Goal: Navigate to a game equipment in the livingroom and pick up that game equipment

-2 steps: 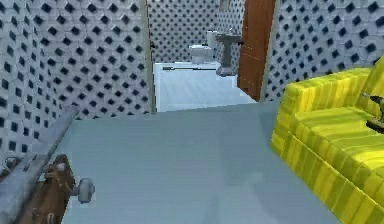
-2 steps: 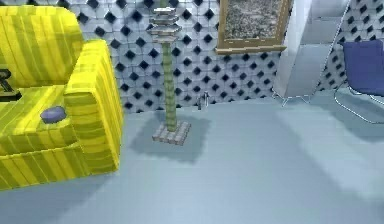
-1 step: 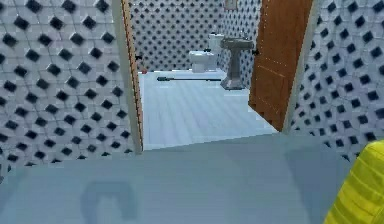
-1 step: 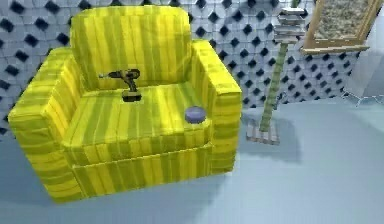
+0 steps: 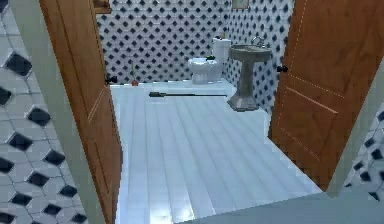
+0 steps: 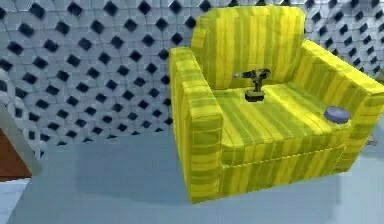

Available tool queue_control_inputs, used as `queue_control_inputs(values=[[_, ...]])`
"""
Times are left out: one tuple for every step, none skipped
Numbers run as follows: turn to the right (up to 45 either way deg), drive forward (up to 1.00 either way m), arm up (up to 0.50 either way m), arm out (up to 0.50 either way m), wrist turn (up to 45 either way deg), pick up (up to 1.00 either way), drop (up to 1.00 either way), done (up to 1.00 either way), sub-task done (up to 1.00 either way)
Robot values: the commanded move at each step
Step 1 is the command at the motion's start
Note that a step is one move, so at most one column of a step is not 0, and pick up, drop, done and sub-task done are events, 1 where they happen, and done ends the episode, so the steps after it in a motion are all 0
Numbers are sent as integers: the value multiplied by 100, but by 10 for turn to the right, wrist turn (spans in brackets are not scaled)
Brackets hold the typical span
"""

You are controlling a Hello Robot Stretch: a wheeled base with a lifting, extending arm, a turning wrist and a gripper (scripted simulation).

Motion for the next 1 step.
queue_control_inputs(values=[[0,75,0,0,0,0,0,0,0]])
